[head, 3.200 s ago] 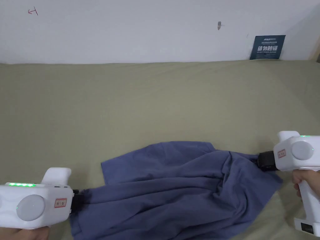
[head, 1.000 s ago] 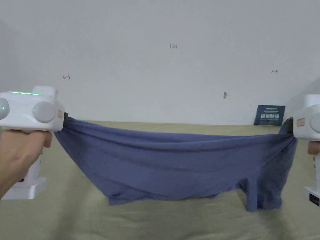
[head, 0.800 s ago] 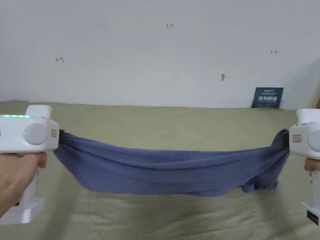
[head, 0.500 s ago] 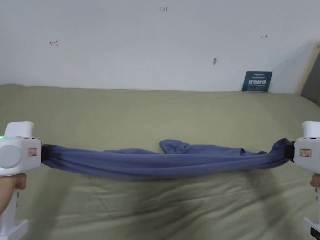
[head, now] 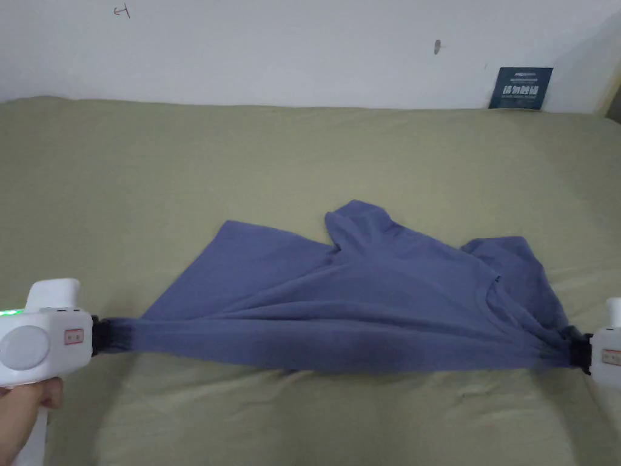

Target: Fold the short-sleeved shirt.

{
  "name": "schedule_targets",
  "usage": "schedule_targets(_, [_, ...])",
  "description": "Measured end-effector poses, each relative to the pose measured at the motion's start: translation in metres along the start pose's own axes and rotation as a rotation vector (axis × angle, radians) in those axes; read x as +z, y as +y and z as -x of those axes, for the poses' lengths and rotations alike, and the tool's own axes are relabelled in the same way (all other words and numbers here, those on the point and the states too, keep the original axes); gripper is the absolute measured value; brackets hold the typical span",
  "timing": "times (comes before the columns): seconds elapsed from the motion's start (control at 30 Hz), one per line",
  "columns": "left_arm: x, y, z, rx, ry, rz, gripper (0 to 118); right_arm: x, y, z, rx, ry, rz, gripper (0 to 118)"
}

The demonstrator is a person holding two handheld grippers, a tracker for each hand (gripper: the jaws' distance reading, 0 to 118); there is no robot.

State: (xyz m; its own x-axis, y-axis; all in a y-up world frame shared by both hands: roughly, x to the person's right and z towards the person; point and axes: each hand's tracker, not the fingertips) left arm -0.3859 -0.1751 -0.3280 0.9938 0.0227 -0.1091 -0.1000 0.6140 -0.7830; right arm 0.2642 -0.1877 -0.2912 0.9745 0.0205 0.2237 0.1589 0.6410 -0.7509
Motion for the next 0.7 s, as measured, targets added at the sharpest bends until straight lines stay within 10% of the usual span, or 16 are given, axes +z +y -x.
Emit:
schedule_targets(0.2, [-0.007, -0.008, 0.001, 0.039, -0.005, 0.029, 13, -0.009, -0.010, 0.002, -0.040, -0.004, 0.038, 9])
schedule_targets(0.23, [-0.005, -0.008, 0.002, 0.043, -0.014, 0.026, 28, -0.005, -0.009, 0.002, -0.049, -0.002, 0.033, 26])
schedule_targets(0.3, [0.003, -0.008, 0.005, 0.041, -0.040, 0.008, 104, 0.007, -0.006, 0.003, -0.074, -0.007, 0.024, 97])
schedule_targets(0.33, [0.008, -0.008, 0.005, 0.042, -0.035, -0.004, 118, 0.015, -0.005, 0.003, -0.087, 0.016, 0.015, 115])
schedule_targets(0.5, [0.054, -0.012, 0.006, 0.035, -0.019, -0.152, 118, 0.063, -0.010, 0.025, -0.043, 0.073, -0.171, 117])
schedule_targets(0.57, [0.067, -0.017, 0.004, 0.026, -0.023, -0.146, 117, 0.076, -0.019, 0.042, -0.016, 0.105, -0.193, 106])
schedule_targets(0.6, [0.072, -0.024, 0.003, 0.017, -0.012, -0.150, 108, 0.075, -0.022, 0.052, 0.013, 0.131, -0.169, 71])
schedule_targets(0.67, [0.081, -0.036, 0.005, -0.017, -0.038, -0.182, 53, 0.078, -0.034, 0.072, 0.064, 0.180, -0.179, 2])
schedule_targets(0.7, [0.081, -0.042, 0.007, -0.010, -0.045, -0.169, 36, 0.077, -0.040, 0.084, 0.105, 0.171, -0.173, 2])
